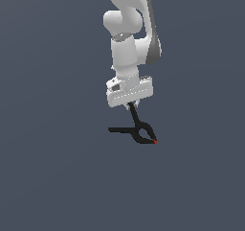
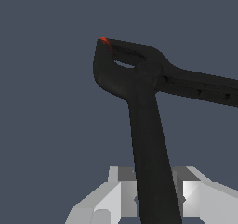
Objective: Pick up the object and move it to a goal position.
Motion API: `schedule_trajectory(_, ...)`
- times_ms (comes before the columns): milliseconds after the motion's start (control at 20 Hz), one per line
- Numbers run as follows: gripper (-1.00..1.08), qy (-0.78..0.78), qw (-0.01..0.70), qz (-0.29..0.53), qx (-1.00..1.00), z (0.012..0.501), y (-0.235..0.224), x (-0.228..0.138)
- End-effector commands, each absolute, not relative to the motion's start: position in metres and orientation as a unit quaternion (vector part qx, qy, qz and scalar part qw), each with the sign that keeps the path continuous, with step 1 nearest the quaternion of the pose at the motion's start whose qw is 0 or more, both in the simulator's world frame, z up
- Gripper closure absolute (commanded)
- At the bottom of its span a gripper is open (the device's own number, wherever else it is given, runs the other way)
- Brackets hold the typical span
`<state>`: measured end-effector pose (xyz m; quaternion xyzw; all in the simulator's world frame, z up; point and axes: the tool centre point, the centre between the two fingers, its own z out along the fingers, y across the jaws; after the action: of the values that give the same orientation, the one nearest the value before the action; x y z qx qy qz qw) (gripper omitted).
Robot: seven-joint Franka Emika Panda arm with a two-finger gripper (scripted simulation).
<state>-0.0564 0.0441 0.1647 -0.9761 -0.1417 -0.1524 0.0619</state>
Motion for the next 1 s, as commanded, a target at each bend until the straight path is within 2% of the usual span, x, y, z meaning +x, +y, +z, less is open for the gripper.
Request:
schedule_trajectory(0, 1.08, -0.142, 0.062, -0.154, -0.976, 0.191, 0.041, -0.055)
schedule_trajectory(500, 1.08, -0.142, 0.063, -0.155, -0.976, 0.278, 0.027, -0.053)
schedule_trajectory(950, 1.08, -0.141, 0.063, -0.155, -0.976, 0.322, 0.019, -0.050)
